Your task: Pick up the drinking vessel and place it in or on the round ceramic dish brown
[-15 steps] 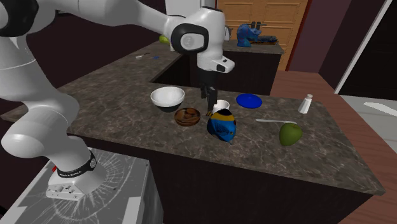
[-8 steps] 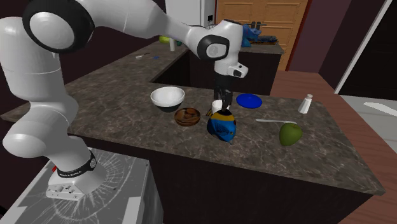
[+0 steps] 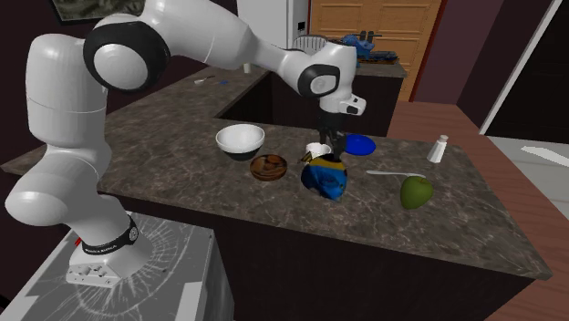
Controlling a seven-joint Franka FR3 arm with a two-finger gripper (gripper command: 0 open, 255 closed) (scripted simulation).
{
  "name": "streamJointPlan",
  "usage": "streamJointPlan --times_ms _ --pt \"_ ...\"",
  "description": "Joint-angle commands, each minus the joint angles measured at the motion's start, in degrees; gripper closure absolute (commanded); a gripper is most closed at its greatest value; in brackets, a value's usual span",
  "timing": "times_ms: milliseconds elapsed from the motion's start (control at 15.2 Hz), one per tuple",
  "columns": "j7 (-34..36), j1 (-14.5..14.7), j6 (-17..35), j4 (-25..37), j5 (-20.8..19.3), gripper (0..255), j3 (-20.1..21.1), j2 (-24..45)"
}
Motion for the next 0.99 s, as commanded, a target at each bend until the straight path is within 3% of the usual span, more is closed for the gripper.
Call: streamJointPlan --times_ms 0,594,660,726,858,924 --pt "0.07 -0.11 -2.94 -1.91 -0.01 0 -0.19 0.89" --pt "0.06 0.06 -1.9 -2.56 0.0 0 -0.37 1.28" --pt "0.27 -0.01 -0.63 -6.31 0.23 255 -0.18 -1.23" --pt "-0.63 -0.69 -1.07 -6.34 0.52 255 -0.29 -1.7" --pt "1.48 0.68 0.69 -9.17 0.13 255 0.12 -2.88" --pt "2.73 1.83 -1.48 -3.72 -0.75 255 0.01 0.36"
